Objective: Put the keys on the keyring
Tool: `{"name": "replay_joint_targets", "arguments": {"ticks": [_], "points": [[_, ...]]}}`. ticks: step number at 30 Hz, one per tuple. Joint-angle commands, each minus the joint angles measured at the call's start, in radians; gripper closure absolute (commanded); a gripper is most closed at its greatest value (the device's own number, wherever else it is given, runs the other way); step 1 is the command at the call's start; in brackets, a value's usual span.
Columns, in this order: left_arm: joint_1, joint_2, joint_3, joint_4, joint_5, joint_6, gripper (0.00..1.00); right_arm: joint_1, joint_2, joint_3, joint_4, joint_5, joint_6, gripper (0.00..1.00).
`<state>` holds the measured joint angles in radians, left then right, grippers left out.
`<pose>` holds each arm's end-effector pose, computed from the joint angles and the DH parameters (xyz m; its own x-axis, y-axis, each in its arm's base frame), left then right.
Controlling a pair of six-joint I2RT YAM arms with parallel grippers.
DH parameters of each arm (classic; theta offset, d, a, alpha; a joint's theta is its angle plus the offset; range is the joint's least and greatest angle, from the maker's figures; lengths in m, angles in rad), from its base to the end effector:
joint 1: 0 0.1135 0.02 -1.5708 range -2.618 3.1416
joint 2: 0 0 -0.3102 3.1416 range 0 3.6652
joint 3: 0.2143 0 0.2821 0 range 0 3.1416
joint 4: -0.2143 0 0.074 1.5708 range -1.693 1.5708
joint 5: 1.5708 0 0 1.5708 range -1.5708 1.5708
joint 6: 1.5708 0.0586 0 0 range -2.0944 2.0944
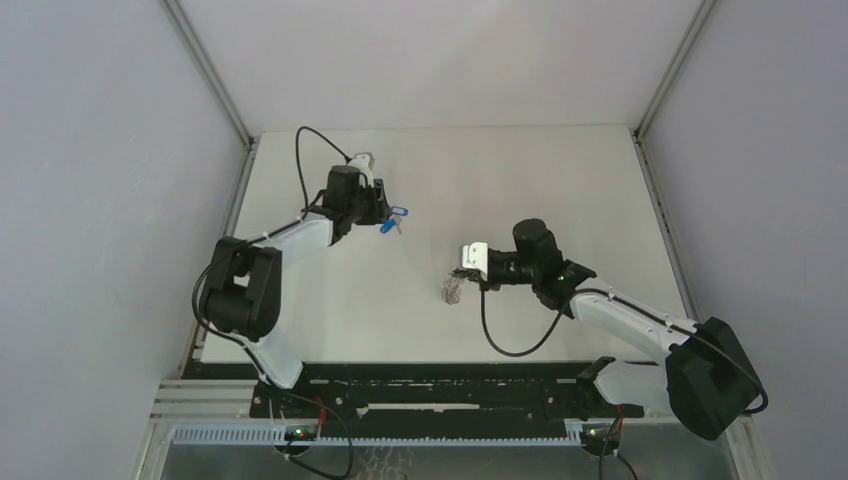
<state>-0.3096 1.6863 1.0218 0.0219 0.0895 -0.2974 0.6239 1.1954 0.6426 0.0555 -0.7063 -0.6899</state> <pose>0.3943 -0.1316 0.2196 -0.6546 -0.0970 -0.7497 0.1880 0.9397 -0.2858 0.2023 0.1924 0.2519 0.2789 -0.3958 -0.8749 -0.9463 0.0418 -0.3206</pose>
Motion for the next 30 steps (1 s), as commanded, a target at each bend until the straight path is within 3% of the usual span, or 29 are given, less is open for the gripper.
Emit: {"name": "replay_joint_targets", "arguments": {"ticks": [1,5,30], "points": [[0.025,0.068,0.135,-0.024,0.043,-0.03,0.51,0.01,-0.048,-0.006,0.066,0.004,0.017,1.0],[0.031,0.101,0.138,-0.022,0.096,-0.077,0.56,0.01,-0.052,-0.009,0.072,0.003,0.015,1.0],[0.047,0.257,0.193,0.058,0.04,-0.24,0.65,0.026,-0.053,-0.008,0.065,0.002,0.005,1.0]]}}
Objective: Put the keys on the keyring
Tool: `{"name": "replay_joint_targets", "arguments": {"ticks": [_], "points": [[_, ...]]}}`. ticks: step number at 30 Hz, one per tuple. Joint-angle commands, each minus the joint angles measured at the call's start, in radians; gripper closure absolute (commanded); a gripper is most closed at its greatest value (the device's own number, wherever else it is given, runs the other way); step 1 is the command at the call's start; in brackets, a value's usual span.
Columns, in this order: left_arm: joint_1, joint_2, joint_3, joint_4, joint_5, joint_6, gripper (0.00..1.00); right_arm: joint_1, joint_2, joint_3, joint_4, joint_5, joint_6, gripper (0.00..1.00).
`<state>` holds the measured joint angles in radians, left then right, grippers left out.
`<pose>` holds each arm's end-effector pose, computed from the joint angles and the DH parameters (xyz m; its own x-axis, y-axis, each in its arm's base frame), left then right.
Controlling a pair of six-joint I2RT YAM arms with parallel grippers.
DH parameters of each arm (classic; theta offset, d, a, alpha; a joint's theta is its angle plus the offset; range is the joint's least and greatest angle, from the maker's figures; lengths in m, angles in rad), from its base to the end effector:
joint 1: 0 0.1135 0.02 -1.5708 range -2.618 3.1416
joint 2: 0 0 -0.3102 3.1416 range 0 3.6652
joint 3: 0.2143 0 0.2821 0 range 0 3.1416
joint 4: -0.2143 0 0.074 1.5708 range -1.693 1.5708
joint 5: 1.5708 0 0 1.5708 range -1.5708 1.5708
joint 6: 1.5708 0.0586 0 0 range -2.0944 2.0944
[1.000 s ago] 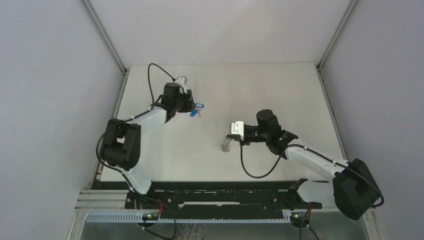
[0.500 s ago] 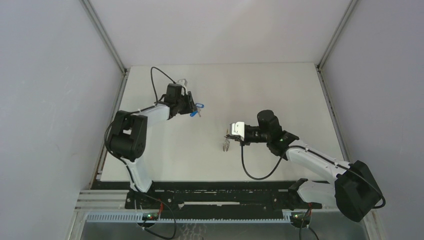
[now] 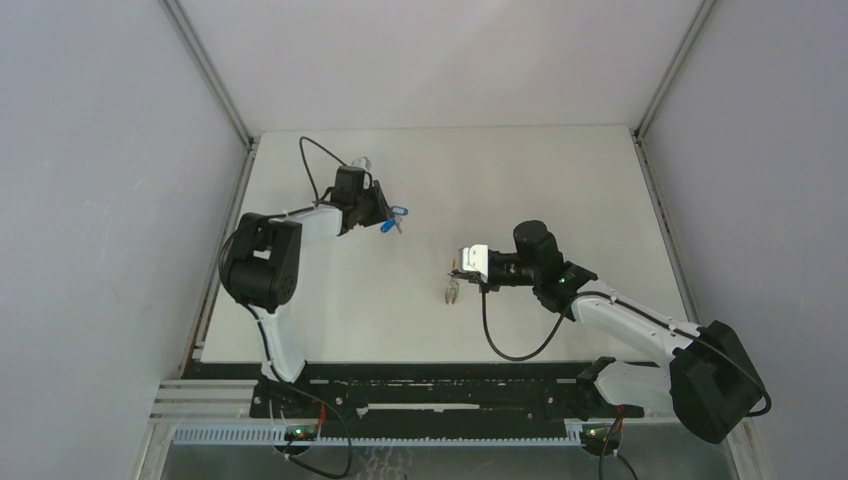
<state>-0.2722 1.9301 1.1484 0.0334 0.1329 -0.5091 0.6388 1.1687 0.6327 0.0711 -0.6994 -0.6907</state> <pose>0.4446 -0.1322 0.1624 -0.7477 -0.2928 -0.5960 -0.0050 0.9000 -0.4359 0.1962 0.1927 0.2565 0.3075 -0.3788 -0.8729 -0.9371 0.0388 -0.3470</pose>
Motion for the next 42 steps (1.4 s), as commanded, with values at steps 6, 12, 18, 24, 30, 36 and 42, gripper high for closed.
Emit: {"name": "replay_joint_targets", "arguments": {"ticks": [6,12,18,24,30,36,42], "points": [[0.012,0.035,0.087,0.042,0.001,-0.034,0.68,0.012,-0.027,0.001,0.047,-0.004,0.004,1.0],[0.013,0.061,0.094,0.038,0.003,-0.038,0.7,0.013,-0.027,0.001,0.047,-0.006,0.002,1.0],[0.014,0.078,0.106,0.039,0.013,-0.044,0.77,0.015,-0.027,0.001,0.047,-0.009,0.002,1.0],[0.014,0.076,0.1,0.044,0.018,-0.046,0.92,0.017,-0.029,0.001,0.044,-0.011,0.0,1.0],[0.014,0.032,0.066,0.074,0.054,-0.029,1.0,0.021,-0.031,0.001,0.042,-0.006,-0.001,1.0],[0.002,-0.117,-0.041,0.144,0.088,0.046,1.0,0.03,-0.039,0.001,0.039,0.003,-0.004,1.0],[-0.062,-0.255,-0.2,0.214,0.1,0.153,1.0,0.037,-0.05,0.001,0.033,0.011,-0.006,1.0]]}}
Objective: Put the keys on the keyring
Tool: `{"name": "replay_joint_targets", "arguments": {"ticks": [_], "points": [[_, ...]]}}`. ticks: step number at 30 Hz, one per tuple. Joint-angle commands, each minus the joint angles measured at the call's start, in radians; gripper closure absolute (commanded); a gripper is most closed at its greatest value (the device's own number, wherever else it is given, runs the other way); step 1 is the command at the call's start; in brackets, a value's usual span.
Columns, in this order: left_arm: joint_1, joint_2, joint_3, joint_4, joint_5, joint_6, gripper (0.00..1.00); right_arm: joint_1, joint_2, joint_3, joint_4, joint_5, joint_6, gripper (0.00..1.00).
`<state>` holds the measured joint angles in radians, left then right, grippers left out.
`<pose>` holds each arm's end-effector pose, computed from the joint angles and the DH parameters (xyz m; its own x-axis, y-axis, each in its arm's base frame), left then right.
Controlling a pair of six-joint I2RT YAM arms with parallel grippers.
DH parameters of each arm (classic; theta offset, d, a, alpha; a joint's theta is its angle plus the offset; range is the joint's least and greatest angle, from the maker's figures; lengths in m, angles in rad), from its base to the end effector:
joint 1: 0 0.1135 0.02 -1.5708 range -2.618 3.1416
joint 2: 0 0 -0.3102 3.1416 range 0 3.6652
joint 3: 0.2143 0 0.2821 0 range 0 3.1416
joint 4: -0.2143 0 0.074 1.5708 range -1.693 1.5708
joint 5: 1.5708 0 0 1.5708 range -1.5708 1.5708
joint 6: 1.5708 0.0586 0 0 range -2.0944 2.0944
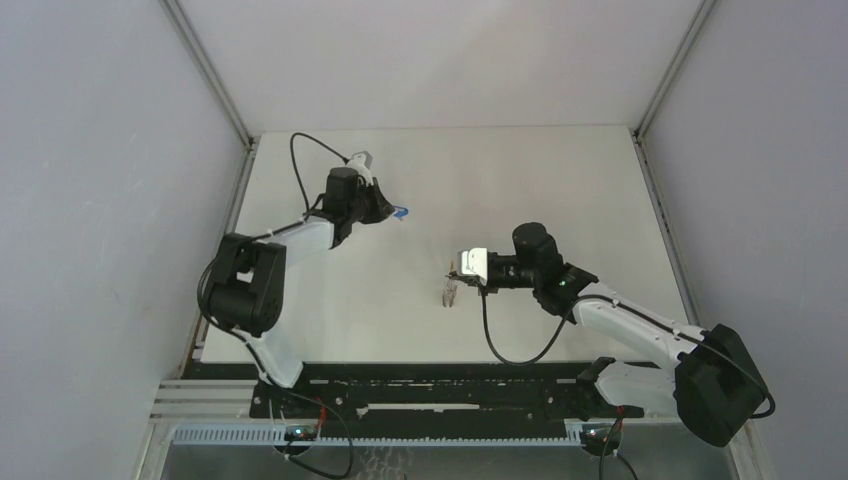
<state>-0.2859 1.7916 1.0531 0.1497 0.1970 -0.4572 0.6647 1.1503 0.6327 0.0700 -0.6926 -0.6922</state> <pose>0.4203 -0.1355 0.2020 -0.6691 -0.2545 -0.6982 0.1531 0.8722 -0.4646 0.1894 0.1960 0.2609 0.3299 -0.3655 -0.8704 -0.9317 0.0226 -0.3626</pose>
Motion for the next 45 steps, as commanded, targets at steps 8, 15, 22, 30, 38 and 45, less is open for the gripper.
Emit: {"name": "replay_joint_targets", "arguments": {"ticks": [8,15,22,30,38,45], "points": [[-0.144,-0.407,-0.468,0.312,-0.005,0.169,1.0,0.02,-0.047,-0.011,0.057,0.005,0.003,1.0],[-0.291,-0.696,-0.672,0.279,-0.114,0.22,1.0,0.031,-0.056,-0.014,0.057,0.019,0.003,1.0],[-0.402,-0.912,-0.72,-0.045,-0.248,0.19,1.0,0.038,-0.063,-0.019,0.061,0.03,0.003,1.0],[-0.453,-0.885,-0.677,-0.234,-0.349,0.137,1.0,0.038,-0.057,-0.02,0.068,0.062,0.001,1.0],[-0.503,-0.624,-0.527,-0.209,-0.412,0.216,1.0,0.038,-0.055,-0.024,0.07,0.088,-0.002,1.0],[-0.503,-0.532,-0.509,-0.036,-0.411,0.265,1.0,0.037,-0.053,-0.023,0.065,0.103,-0.006,1.0]]}}
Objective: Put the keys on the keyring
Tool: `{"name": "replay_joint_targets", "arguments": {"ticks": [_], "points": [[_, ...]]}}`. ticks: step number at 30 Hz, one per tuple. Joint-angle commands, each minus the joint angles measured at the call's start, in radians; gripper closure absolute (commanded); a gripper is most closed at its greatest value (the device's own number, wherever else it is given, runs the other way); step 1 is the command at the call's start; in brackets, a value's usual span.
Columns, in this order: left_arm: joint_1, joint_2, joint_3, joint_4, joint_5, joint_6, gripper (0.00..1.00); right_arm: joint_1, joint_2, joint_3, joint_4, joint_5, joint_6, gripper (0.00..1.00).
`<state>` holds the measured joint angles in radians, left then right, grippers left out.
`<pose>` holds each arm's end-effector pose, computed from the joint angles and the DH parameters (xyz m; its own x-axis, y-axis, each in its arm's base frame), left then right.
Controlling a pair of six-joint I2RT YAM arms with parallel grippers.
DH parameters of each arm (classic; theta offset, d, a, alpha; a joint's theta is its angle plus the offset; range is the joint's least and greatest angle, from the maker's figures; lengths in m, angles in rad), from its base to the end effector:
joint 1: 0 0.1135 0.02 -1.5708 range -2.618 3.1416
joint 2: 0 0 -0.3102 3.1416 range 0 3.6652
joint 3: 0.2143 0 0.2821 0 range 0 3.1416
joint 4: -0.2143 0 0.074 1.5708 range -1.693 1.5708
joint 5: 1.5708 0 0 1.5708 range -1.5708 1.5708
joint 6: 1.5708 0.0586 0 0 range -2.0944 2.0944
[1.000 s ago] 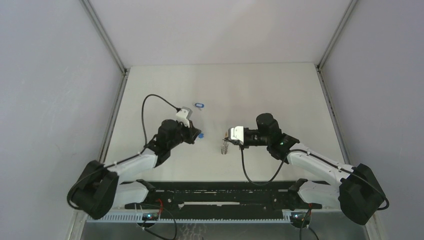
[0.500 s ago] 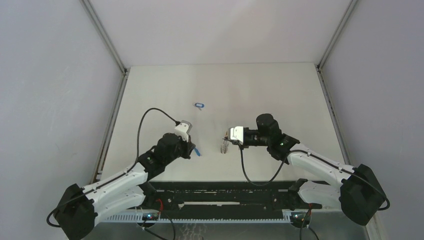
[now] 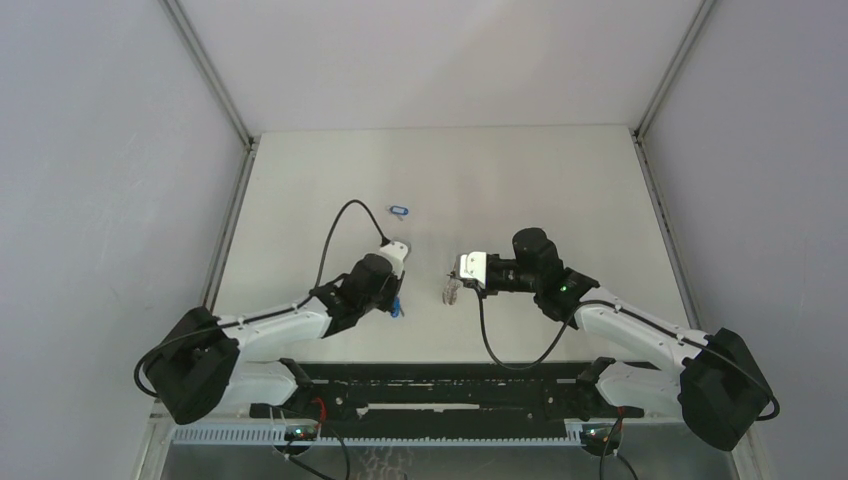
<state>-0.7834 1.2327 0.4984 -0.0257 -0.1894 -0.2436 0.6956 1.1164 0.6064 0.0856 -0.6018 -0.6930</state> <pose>0.1901 -0.1737 0.1753 -0.6175 0.2808 -0.7347 0.4611 0.8860 -0.0490 0.1823 0.1954 0.2597 0.3473 -0.3961 -0.8500 -0.9130 0.0639 -0.4028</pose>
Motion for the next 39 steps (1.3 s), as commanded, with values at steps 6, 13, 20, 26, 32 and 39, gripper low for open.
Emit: {"name": "replay_joint_targets", "arguments": {"ticks": [6,13,20,26,32,39], "points": [[-0.005,0.104,0.047,0.255,-0.027,0.072,1.0,0.005,-0.017,0.003,0.049,0.014,-0.007,1.0],[-0.005,0.116,0.052,0.221,-0.031,0.07,0.96,0.005,-0.015,0.003,0.051,0.013,-0.008,1.0],[-0.005,0.098,0.081,0.116,-0.01,0.059,0.84,0.005,-0.021,0.003,0.049,0.013,-0.009,1.0],[-0.004,0.041,0.17,-0.078,0.002,0.038,0.7,0.007,-0.031,0.003,0.044,0.014,-0.007,1.0],[0.042,0.054,0.246,-0.211,0.074,0.014,0.64,0.007,-0.035,0.003,0.04,0.013,-0.008,1.0],[0.148,0.163,0.363,-0.325,0.252,0.059,0.64,0.008,-0.035,0.003,0.041,0.012,-0.008,1.0]]}}
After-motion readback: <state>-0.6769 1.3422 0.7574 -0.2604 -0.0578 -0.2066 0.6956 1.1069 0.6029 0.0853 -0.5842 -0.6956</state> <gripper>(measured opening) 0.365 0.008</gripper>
